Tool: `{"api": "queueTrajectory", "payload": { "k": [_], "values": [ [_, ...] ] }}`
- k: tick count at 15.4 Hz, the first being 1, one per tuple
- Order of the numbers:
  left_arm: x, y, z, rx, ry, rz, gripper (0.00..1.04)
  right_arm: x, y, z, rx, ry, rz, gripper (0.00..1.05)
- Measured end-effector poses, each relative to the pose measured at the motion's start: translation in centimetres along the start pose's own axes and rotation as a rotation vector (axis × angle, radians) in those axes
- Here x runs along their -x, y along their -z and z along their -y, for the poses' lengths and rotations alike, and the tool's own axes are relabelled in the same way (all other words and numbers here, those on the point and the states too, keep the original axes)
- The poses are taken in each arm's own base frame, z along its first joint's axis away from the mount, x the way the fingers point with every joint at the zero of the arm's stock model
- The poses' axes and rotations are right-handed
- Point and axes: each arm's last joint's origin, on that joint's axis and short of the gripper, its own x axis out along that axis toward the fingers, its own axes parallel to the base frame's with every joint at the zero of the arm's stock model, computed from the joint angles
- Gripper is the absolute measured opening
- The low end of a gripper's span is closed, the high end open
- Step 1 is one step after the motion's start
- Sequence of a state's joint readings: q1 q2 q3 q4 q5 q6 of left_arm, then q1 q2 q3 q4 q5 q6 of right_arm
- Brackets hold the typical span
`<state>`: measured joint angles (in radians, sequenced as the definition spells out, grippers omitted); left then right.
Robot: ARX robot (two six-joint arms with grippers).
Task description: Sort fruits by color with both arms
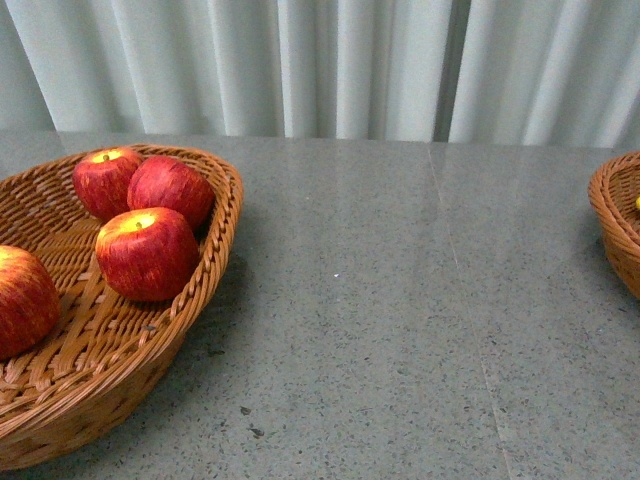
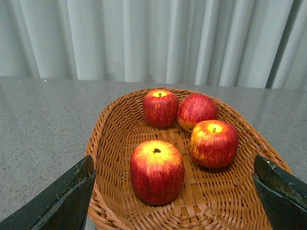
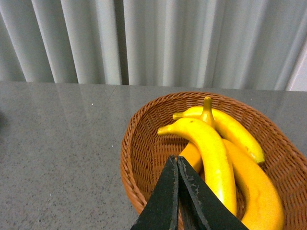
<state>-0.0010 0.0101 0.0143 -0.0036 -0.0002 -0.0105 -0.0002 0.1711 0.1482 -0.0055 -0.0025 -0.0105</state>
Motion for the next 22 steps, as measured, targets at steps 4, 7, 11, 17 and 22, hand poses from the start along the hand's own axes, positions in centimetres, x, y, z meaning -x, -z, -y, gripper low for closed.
{"api": "queueTrajectory", "payload": {
  "k": [4, 7, 11, 17, 22],
  "values": [
    [0.0, 0.0, 0.0, 0.000, 0.000, 0.000, 0.98, 0.5, 1.2, 0.0, 0.000, 0.000, 0.031, 0.02],
    [0.0, 0.0, 0.0, 0.000, 0.000, 0.000, 0.98, 0.4, 2.0, 0.0, 0.000, 0.000, 0.025, 0.02],
    [0.0, 0.0, 0.0, 0.000, 0.000, 0.000, 0.98, 0.5, 2.9, 0.0, 0.000, 0.001, 0.039, 0.02],
    [0.0, 0.0, 0.0, 0.000, 0.000, 0.000, 0.98, 0.5, 3.3, 0.0, -0.003, 0.001, 0.032, 0.02],
    [0.0, 0.0, 0.0, 0.000, 0.000, 0.000, 0.98, 0.5, 3.3, 0.0, -0.003, 0.001, 0.032, 0.56]
  ]
}}
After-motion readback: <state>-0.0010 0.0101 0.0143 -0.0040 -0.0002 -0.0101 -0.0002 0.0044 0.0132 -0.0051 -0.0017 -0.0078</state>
